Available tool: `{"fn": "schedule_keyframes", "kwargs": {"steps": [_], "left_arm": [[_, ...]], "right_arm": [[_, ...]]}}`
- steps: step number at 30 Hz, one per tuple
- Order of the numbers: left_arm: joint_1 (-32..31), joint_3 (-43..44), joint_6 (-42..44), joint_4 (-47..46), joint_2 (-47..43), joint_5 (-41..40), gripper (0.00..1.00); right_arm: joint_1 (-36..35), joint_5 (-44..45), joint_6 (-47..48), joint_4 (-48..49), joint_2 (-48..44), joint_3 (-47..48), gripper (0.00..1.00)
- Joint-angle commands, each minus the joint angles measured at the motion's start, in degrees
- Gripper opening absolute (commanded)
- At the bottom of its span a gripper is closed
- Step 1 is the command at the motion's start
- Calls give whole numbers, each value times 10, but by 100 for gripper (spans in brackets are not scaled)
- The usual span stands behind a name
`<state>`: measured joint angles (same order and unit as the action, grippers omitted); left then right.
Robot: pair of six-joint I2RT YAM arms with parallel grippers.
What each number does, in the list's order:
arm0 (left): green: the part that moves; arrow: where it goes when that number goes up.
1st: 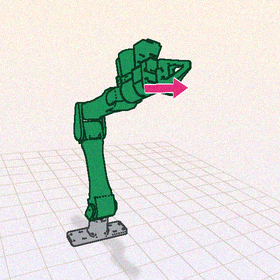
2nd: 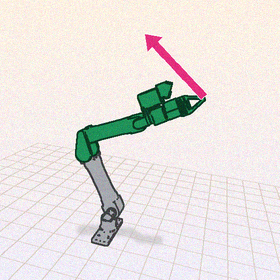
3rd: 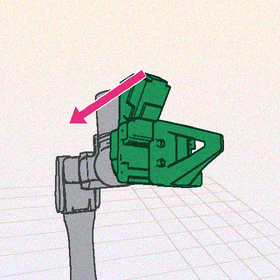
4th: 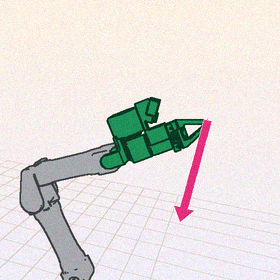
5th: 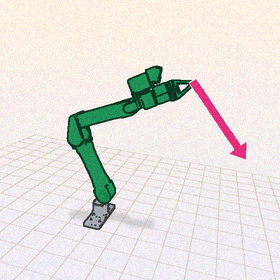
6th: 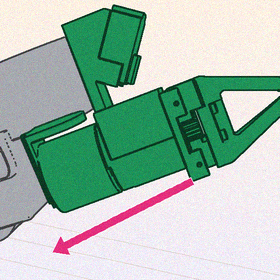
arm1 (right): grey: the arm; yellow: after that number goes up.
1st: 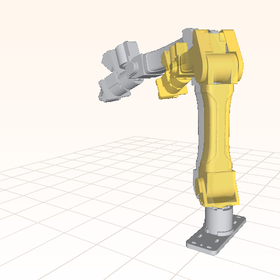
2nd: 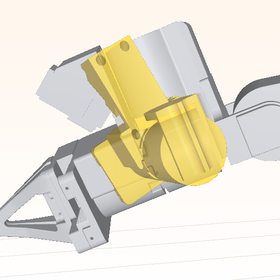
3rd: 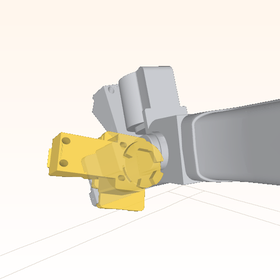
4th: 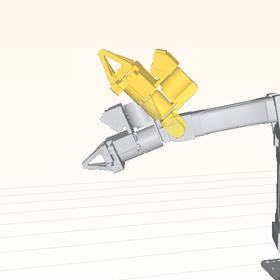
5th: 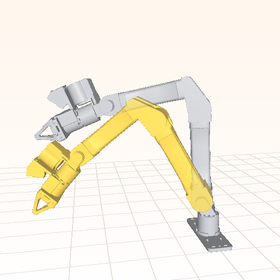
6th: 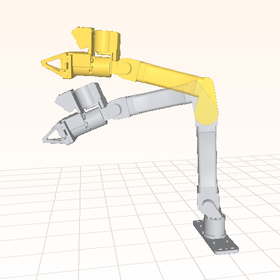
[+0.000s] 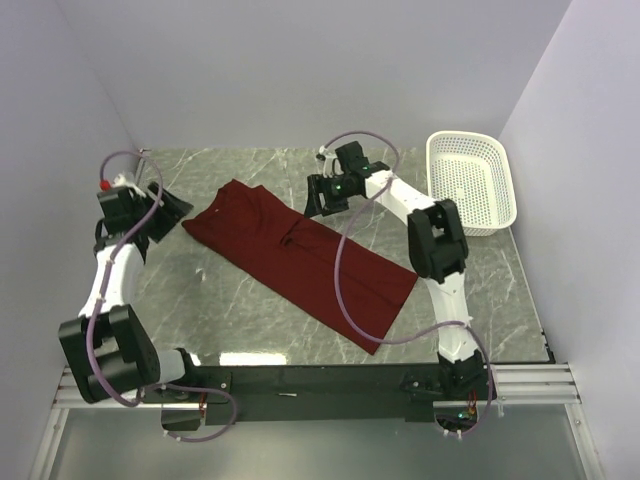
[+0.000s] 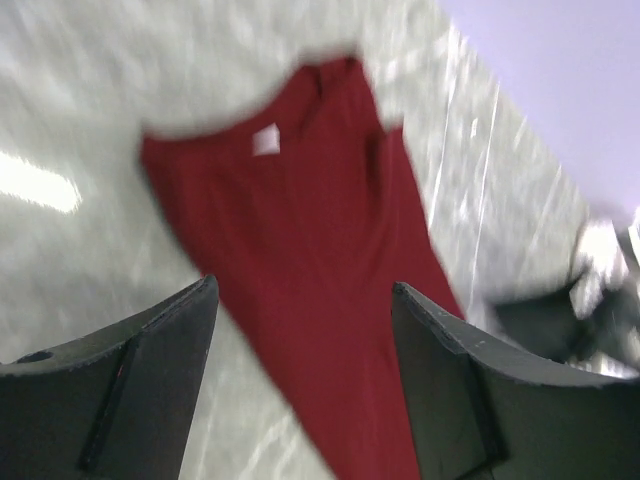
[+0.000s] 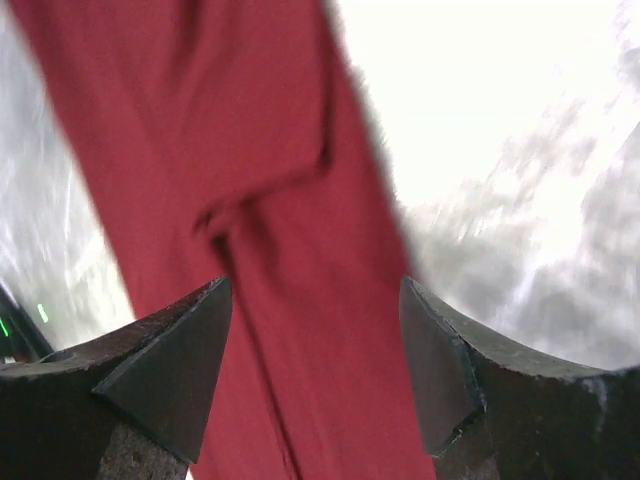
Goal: Fold and stack the t-shirts
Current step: Fold the tshirt
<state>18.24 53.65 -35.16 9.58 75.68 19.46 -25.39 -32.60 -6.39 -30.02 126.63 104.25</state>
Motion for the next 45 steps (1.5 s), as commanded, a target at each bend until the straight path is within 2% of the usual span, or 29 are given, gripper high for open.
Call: {"fn": "schedule_keyframes", "kwargs": {"steps": [1,6,9,11,17,22,24,25,27,28,31,35,41,45], "left_arm": [[0,-57,6,1,-43,68,75],[-4,-112,18,6,-76,139,74],[-4,-127,24,17,-89,157,74],[-5,-133,25,25,-98,160,74],[-5,-152,28,36,-125,166,74],[-5,-161,39,54,-140,160,74],[-4,-163,39,55,-143,161,74],[-5,-164,38,55,-144,164,74],[-4,-164,37,55,-145,167,73],[-4,-163,36,56,-146,167,73],[-5,-164,34,56,-148,171,73],[-4,-170,28,50,-145,182,73],[-12,-186,0,26,-129,206,72],[-54,-193,-20,18,-115,207,71]], "right_arm": [[-5,40,-123,-6,49,95,75],[-5,58,-122,2,88,107,75],[-6,31,-113,-7,104,106,70],[-11,9,-102,-28,121,118,64],[-34,12,-97,-52,143,132,63],[-29,56,-100,-39,135,120,61],[-27,61,-101,-39,133,119,54],[-25,65,-103,-37,133,119,43],[-18,67,-107,-36,135,120,30],[-14,64,-108,-36,136,122,16],[7,61,-120,-28,128,107,0],[44,78,-140,14,85,59,0],[108,148,-191,60,19,-42,0],[140,203,-216,94,-37,-122,0]]}}
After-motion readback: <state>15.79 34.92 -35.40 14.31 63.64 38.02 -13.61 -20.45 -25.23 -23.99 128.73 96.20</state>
